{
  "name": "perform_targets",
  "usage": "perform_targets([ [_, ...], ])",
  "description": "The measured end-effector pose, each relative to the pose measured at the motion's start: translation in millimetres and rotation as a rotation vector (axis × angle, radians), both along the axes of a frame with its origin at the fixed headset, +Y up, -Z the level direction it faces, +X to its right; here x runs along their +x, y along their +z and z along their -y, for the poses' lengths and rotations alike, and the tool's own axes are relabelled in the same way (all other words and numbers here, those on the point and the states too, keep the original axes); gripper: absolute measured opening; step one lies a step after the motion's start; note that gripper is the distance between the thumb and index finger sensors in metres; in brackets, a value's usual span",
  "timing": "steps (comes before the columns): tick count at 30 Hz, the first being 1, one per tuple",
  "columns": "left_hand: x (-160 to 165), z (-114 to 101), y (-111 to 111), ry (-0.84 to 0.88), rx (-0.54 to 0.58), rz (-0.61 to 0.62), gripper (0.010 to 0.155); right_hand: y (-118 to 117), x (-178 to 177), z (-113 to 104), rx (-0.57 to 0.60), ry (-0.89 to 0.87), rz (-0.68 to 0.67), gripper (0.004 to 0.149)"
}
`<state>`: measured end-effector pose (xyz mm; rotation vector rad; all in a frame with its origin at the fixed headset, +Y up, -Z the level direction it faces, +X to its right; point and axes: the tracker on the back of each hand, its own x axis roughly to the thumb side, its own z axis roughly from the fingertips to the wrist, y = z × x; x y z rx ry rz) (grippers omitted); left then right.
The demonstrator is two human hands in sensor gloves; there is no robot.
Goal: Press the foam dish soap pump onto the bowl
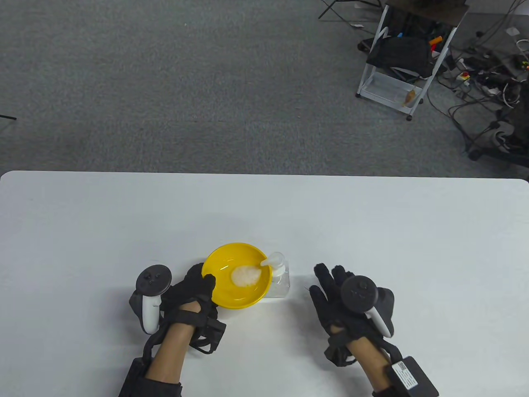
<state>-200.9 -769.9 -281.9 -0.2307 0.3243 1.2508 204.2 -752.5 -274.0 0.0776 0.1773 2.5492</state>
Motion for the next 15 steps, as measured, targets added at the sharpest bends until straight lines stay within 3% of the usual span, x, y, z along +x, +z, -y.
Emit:
perform_targets([
  [6,-9.3,-1.5,7.2,-0.002,0.006,-0.029,0.059,33.0,31.7,6.9,0.005,-0.022,0.026,0.076],
  [15,-34.7,-2.1,25.2,-0.001,-0.022,-0.125,0.058,35.0,21.9,10.7,-0.019,0.027,-0.022,0.076],
])
